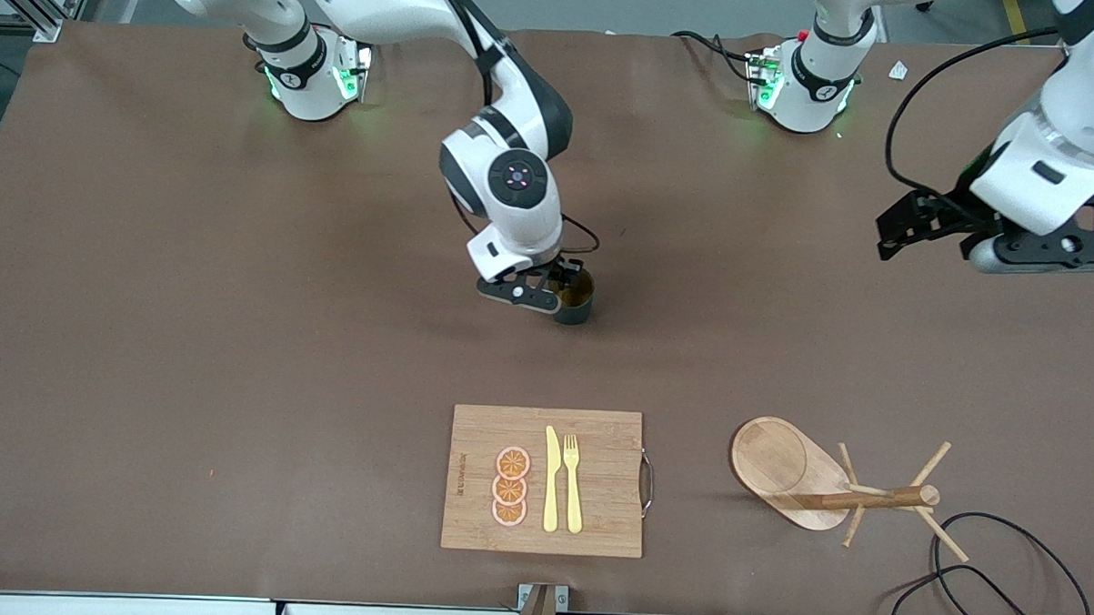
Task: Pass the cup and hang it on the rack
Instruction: 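Release the mug and withdraw the right gripper while the left gripper approaches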
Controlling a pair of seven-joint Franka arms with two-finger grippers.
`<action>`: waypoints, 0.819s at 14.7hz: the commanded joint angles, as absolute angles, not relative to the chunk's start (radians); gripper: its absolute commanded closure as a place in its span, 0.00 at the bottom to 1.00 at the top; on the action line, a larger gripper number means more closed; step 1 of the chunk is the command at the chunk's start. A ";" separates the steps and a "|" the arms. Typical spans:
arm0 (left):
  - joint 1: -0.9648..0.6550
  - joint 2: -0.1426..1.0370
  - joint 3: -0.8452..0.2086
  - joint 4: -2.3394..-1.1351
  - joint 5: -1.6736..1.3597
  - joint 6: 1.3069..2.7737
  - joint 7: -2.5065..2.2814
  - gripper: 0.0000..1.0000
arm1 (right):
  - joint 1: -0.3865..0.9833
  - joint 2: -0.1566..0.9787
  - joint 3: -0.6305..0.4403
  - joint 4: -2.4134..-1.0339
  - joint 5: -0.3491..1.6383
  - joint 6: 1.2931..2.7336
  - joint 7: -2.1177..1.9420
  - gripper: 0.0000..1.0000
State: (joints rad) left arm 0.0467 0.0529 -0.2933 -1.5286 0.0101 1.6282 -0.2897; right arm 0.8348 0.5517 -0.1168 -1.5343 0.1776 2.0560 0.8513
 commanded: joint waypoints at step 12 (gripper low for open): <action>-0.219 0.109 -0.360 -1.511 0.070 1.628 -0.797 0.00 | 0.163 0.229 -0.107 -1.571 0.065 1.608 -0.067 0.00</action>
